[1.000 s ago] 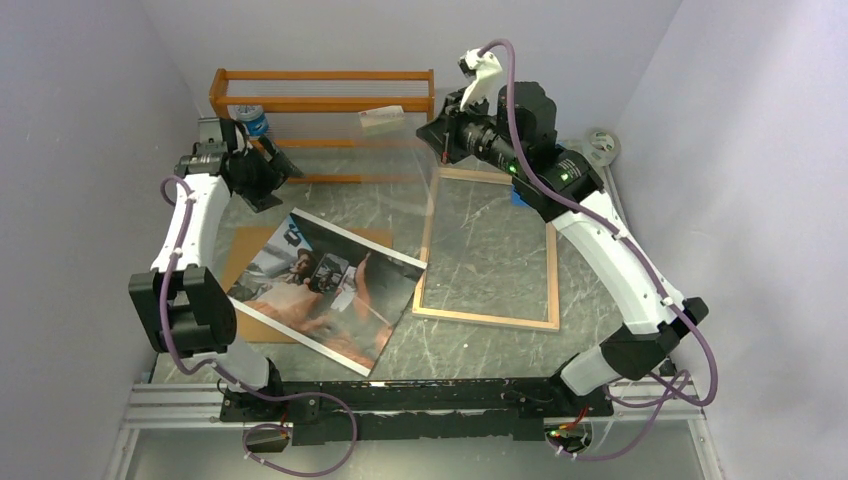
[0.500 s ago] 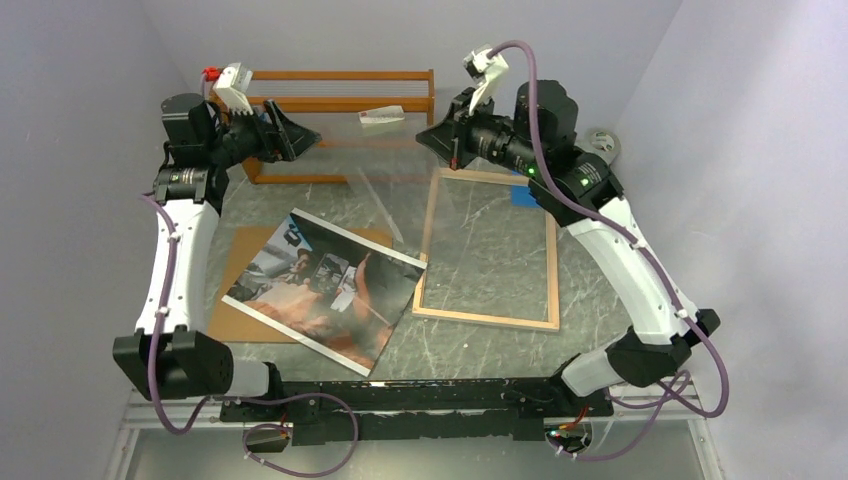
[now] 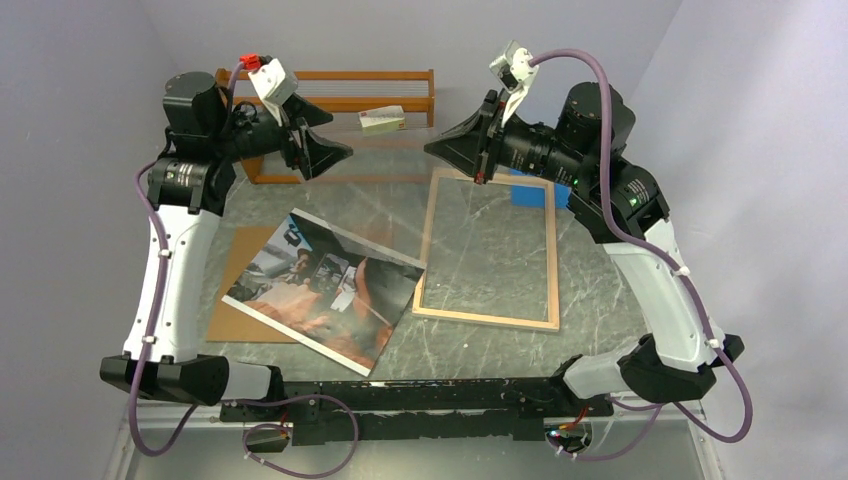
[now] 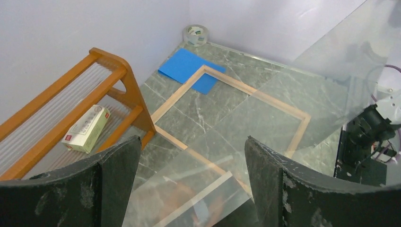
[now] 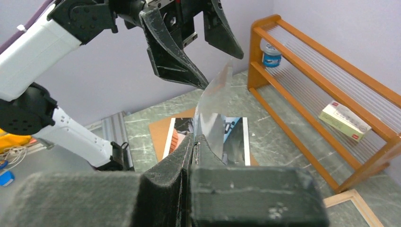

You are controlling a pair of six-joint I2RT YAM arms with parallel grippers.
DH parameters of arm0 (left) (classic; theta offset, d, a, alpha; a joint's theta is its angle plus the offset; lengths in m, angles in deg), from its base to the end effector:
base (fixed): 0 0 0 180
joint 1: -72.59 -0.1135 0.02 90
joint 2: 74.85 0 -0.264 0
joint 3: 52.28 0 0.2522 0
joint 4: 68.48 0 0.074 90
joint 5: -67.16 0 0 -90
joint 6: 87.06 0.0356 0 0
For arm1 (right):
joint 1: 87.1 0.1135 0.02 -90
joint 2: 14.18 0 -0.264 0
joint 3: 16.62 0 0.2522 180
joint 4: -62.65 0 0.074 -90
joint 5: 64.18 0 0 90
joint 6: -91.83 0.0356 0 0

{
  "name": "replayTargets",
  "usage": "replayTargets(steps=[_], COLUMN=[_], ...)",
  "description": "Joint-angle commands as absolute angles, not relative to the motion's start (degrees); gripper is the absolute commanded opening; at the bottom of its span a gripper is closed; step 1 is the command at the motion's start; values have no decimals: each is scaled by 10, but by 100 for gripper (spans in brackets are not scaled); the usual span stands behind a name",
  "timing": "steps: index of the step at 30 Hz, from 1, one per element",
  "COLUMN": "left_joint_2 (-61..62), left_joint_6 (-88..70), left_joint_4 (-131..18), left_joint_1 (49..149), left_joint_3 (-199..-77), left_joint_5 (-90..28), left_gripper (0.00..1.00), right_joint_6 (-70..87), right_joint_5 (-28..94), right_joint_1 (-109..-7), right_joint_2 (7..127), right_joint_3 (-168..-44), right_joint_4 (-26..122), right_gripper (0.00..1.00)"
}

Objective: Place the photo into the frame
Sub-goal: Pick up the photo frame item at the center of the board.

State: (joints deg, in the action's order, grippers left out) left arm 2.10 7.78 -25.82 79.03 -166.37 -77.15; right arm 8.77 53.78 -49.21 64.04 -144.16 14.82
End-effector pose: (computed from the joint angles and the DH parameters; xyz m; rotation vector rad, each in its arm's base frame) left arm 0.2509 -0.0574 0.5138 0.8602 1.4538 -0.8048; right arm 0.1759 0.1581 0.5659 -0.8127 1.4186 0.9845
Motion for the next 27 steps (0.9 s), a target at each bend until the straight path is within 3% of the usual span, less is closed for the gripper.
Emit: replayTargets(steps=[1, 5, 11, 14, 18, 23, 27], left_joint_2=[13, 32, 46, 46, 42, 32, 22], left_joint_6=[213, 291, 325, 249, 240, 241, 269], left_joint_4=[-114, 25, 86, 47, 54, 60, 87], left_joint_1=[788, 788, 790, 793, 795, 799, 799], left_joint_3=[-1711, -1756, -1771, -1768, -1772, -1762, -1763], left_joint_5=[-826, -848, -904, -890, -919, -909, -916], left_gripper=[86, 86, 83, 76, 66, 46, 39], right_joint_6=[76, 70, 63, 60, 57, 77, 83], right_joint_5=[585, 602, 632, 641, 648, 633, 646], right_joint_1=[-492, -491, -492, -491, -491, -493, -493], right_joint_2=[637, 641, 658, 663, 670, 680, 695], right_joint_3=[-1470, -1469, -1491, -1497, -1506, -1521, -1549], right_joint_4=[151, 146, 128, 128, 123, 126, 120], right_gripper=[0, 0, 0, 0, 0, 0, 0])
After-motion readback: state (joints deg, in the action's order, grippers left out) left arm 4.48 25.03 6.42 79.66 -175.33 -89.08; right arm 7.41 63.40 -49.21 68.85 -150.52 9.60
